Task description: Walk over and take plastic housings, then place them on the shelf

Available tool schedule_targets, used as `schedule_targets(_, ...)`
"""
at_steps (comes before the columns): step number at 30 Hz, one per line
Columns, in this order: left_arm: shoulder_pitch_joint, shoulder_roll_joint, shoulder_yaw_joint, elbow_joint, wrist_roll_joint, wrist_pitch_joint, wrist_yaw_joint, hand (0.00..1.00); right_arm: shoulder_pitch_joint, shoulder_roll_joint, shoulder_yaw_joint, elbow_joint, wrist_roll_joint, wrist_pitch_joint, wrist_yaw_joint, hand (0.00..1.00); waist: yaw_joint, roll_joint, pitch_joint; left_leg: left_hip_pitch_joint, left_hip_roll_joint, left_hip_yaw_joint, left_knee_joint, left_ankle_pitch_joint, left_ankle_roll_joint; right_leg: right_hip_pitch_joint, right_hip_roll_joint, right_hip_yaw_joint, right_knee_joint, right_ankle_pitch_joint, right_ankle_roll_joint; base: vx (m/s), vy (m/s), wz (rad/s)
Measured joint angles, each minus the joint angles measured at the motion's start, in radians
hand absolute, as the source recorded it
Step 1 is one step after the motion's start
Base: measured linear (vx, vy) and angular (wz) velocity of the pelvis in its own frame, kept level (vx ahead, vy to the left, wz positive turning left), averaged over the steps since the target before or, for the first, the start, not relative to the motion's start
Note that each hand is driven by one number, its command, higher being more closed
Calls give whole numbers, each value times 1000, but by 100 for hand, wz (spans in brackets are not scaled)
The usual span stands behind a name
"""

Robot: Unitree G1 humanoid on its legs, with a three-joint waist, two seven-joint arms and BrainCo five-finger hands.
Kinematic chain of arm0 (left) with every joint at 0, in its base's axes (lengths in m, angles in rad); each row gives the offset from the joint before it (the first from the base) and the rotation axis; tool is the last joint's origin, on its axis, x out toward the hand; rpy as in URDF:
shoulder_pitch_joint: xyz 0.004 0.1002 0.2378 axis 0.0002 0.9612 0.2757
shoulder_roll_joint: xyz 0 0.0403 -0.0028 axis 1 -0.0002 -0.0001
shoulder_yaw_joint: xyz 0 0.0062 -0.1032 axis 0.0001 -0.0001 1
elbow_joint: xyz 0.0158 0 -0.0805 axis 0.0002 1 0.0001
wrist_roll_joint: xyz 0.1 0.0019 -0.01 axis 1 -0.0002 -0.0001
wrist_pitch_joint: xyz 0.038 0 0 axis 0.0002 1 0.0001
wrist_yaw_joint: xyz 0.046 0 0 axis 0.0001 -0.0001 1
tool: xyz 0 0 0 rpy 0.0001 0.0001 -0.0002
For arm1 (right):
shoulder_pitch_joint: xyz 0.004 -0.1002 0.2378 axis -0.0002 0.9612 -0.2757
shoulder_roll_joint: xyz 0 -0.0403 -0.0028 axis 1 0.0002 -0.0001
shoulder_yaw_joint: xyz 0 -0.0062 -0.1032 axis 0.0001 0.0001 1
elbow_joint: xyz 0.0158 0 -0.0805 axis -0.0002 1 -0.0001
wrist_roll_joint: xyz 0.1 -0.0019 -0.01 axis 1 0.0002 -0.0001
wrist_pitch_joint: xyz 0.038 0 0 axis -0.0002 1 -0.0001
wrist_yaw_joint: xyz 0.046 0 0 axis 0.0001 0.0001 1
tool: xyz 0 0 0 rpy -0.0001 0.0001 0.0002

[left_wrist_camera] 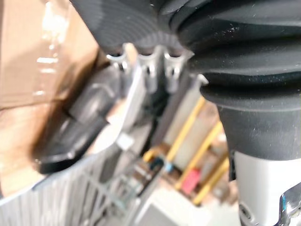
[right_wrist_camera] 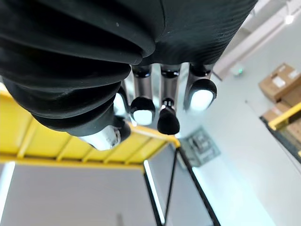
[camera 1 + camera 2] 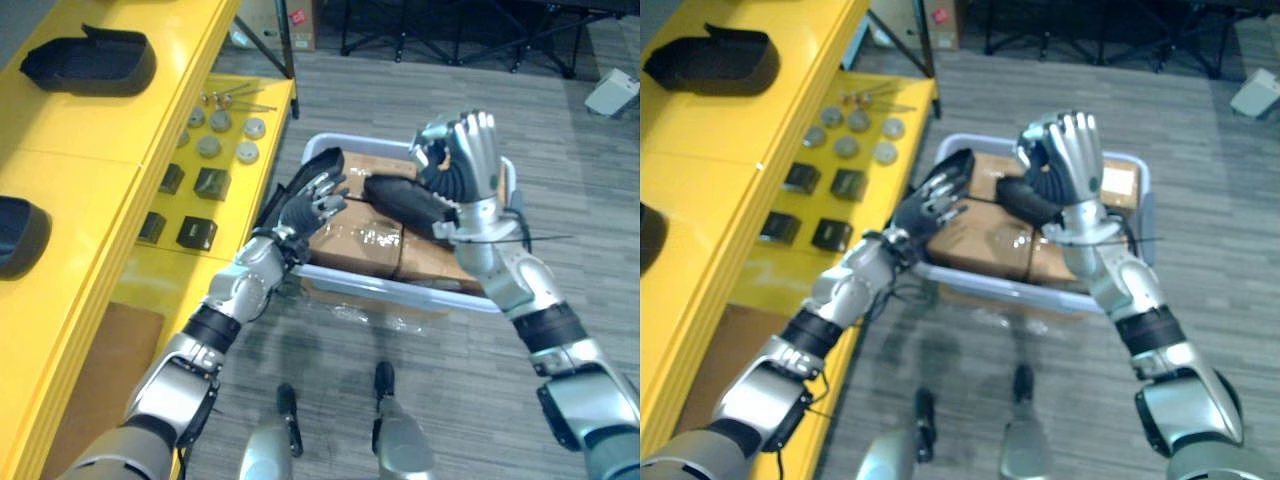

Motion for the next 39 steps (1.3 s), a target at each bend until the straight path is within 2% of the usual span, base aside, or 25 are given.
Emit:
schedule_targets(4, 0, 0, -18, 0, 10, -1, 3, 0, 1, 20, 16, 54, 78, 36, 19, 100, 7, 0, 0, -1, -2, -5, -18, 15, -3, -8, -1, -8, 0, -10, -14, -43, -7, 4)
schedule_targets(5, 0, 0, -25, 0, 16, -1, 6, 0, 0, 22, 15, 61, 88, 46, 24, 0, 8, 0, 0, -1, -2, -5, -22, 17, -4, -10, -1, -8, 0, -10, -14, 0, 0, 0)
schedule_targets(10, 1, 0, -36, -1, 79, -3, 4, 0, 4, 27, 13, 125, 221, 113, 37, 0, 16, 0, 0, -11, -2, -14, -32, 24, -5, -20, 0, -20, 3, -5, -8, 8, -1, 4)
schedule_targets(18, 2, -2, -27, -15, 78, -18, -6, 0, 4, 57, -39, 189, 364, 145, 37, 0, 20, 0, 0, -9, -10, -16, -29, 22, -3, -21, -8, -21, 13, -6, -8, -1, 2, 1)
schedule_targets(23, 27, -4, -14, -23, 79, -24, -7, 0, 3, 58, -105, 198, 438, 203, 45, 0, 19, 13, 7, 0, -8, -7, -28, 21, -2, -22, -7, -16, 25, -20, -27, -53, 0, -6)
schedule_targets(27, 47, -7, 14, -31, 79, -24, -7, 0, -3, 56, -151, 258, 478, 257, 98, 0, 15, 19, 11, 0, -6, -4, -28, 22, -4, -24, -3, -16, 26, -20, -26, -30, -4, -4)
schedule_targets(29, 47, -7, 17, -31, 79, -29, -10, 0, -32, 53, -163, 315, 501, 318, 146, 0, 16, 20, 12, -1, -2, -4, -28, 23, -4, -26, -3, -17, 26, -18, -23, 0, 0, 0)
schedule_targets(32, 46, -8, 17, -44, 80, -32, -17, 0, -102, 43, -162, 391, 534, 387, 183, 0, 22, 20, 12, -17, -2, -9, -25, 23, -4, -37, -4, -22, 28, -14, -17, -10, 2, 6)
schedule_targets(35, 31, -17, 17, -70, 83, -40, -24, 0, -208, 14, -162, 458, 582, 458, 218, 0, 30, 22, 54, -38, -1, -24, -5, 23, -5, -43, -4, -34, 37, -13, -16, -25, 4, 13)
schedule_targets(39, 6, -45, 10, -70, 89, -44, -25, 0, -299, -20, -162, 535, 602, 522, 248, 0, 50, 29, 80, -91, -2, -50, 16, 23, -4, -79, -6, -55, 55, -14, -13, -36, 3, 17)
